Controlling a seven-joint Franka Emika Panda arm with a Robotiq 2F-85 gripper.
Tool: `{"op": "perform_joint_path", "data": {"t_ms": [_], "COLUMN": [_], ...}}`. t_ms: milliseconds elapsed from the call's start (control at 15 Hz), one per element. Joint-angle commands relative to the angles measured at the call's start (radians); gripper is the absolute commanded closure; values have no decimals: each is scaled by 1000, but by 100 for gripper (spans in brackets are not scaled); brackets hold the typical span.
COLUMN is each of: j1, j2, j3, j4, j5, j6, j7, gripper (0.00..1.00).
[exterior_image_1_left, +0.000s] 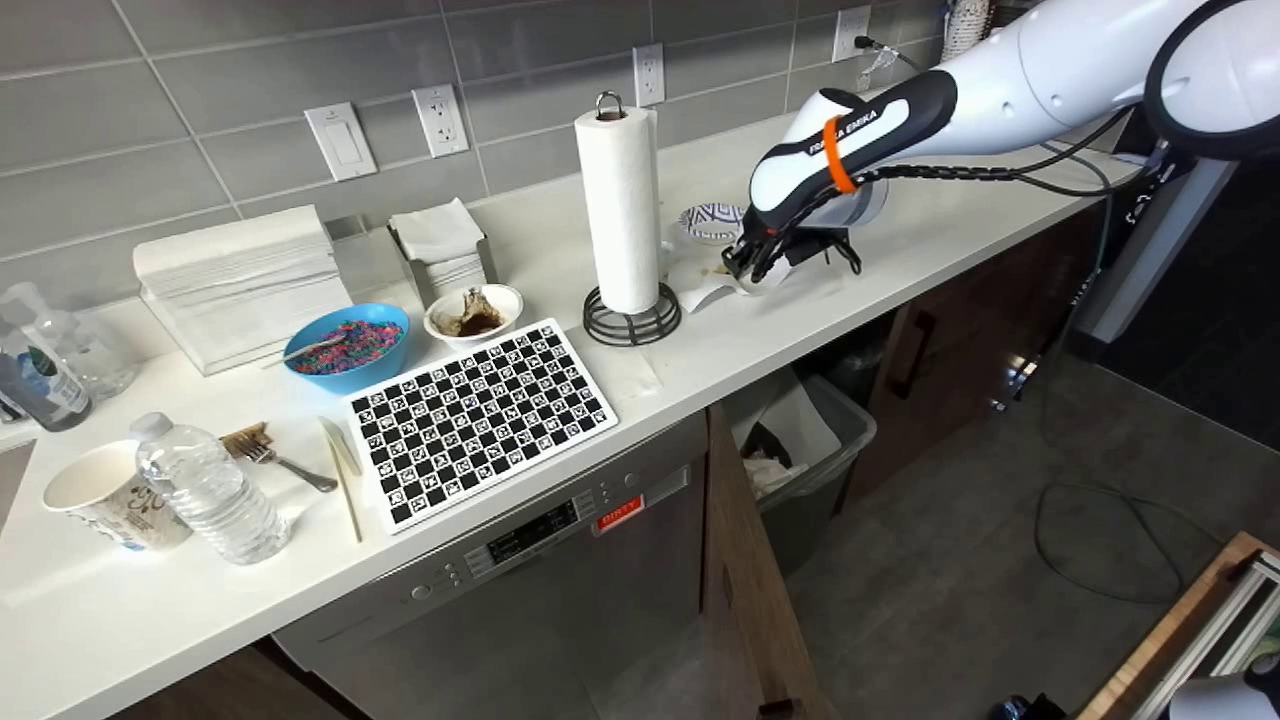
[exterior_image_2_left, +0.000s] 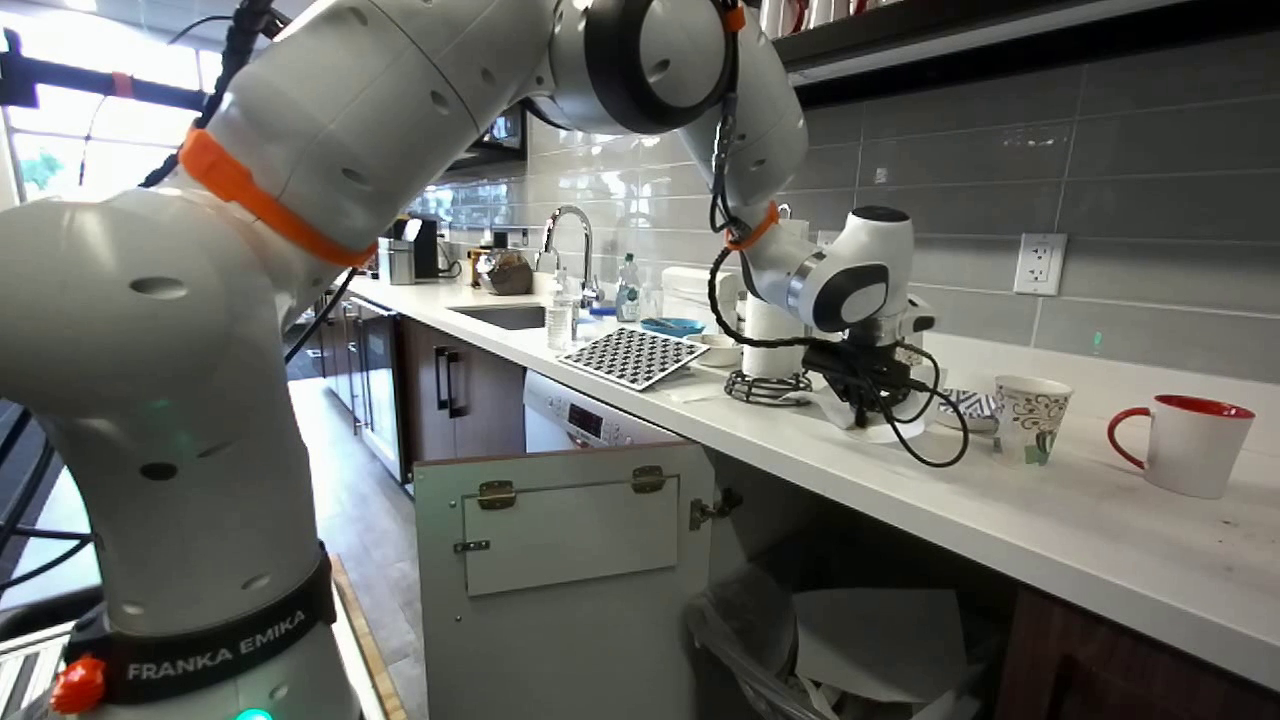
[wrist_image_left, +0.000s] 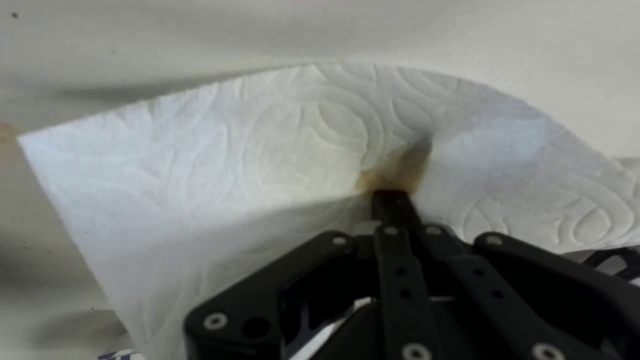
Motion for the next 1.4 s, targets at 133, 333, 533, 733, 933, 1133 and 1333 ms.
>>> {"op": "perform_joint_path", "data": {"t_ms": [133, 333, 533, 733, 933, 1133, 1333], "j1": [23, 37, 52, 29, 7, 14, 11], "j2": [88, 108, 118, 110, 91, 67, 58], "j3": [-27, -48, -69, -36, -12, -40, -46], "j4": [62, 85, 92, 98, 88, 77, 81], "j5": [31, 30, 8, 22, 18, -2, 1], "j6": [47, 98, 125, 45, -27, -104, -170], "j7": [59, 122, 152, 126, 71, 35, -8], "gripper": [100, 100, 100, 100, 100, 100, 100]}}
